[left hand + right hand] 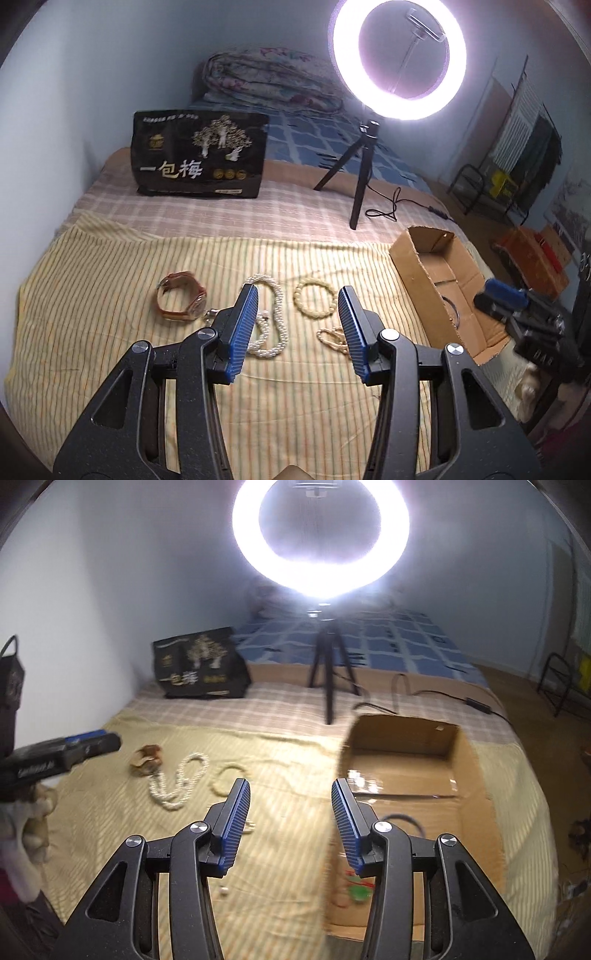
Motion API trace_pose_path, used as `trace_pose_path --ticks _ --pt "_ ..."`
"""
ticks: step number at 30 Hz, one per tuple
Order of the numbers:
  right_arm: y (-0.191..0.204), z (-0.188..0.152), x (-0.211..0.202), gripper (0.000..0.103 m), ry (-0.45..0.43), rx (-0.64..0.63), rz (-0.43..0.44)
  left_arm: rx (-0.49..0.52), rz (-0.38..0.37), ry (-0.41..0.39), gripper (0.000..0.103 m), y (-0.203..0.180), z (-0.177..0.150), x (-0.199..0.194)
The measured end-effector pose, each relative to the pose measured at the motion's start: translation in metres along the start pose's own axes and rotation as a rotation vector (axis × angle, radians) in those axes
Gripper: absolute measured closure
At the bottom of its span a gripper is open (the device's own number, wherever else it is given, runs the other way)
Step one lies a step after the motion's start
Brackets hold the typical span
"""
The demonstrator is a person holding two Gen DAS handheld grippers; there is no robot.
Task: Organize jewelry
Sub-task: 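Move both tools back from the box toward the pearl jewelry, then grasp long white pearl necklace with left tool while right tool grasps tangled pearl strand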
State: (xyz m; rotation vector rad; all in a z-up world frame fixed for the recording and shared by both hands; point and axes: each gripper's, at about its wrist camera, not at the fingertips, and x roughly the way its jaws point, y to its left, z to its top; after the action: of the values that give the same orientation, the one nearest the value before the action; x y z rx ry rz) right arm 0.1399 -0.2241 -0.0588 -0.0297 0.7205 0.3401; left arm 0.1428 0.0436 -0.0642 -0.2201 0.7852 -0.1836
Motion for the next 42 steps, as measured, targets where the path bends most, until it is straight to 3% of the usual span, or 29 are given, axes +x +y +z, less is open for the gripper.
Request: trace_pose_path --ticks 3,6,14,19,23,33,42 --pt "0.017 0.002 0.013 0.058 0.052 -0.057 0.038 0.023 0.005 0.019 0.057 0.006 -0.003 0.003" --pt "0.029 0.001 0.028 0.039 0.103 -0.092 0.049 0.055 0.010 0.060 0.057 0.010 -0.009 0.012" --pt "0.046 -0.009 0.069 0.039 0.230 -0.109 0.035 0.045 -0.012 0.162 0.057 0.029 -0.021 0.041" --pt "0.052 -0.016 0.085 0.039 0.256 -0.134 0.040 0.045 -0.026 0.191 0.057 0.033 -0.023 0.057" --pt "0.059 -0.022 0.098 0.039 0.294 -0.154 0.093 0.063 -0.043 0.231 0.057 0.031 -0.028 0.074" --pt "0.071 -0.041 0.117 0.039 0.289 -0.243 0.116 0.107 -0.052 0.312 0.057 0.022 -0.035 0.107" --pt "0.064 -0.045 0.130 0.039 0.325 -0.233 0.134 0.182 -0.020 0.356 0.057 0.012 -0.041 0.125"
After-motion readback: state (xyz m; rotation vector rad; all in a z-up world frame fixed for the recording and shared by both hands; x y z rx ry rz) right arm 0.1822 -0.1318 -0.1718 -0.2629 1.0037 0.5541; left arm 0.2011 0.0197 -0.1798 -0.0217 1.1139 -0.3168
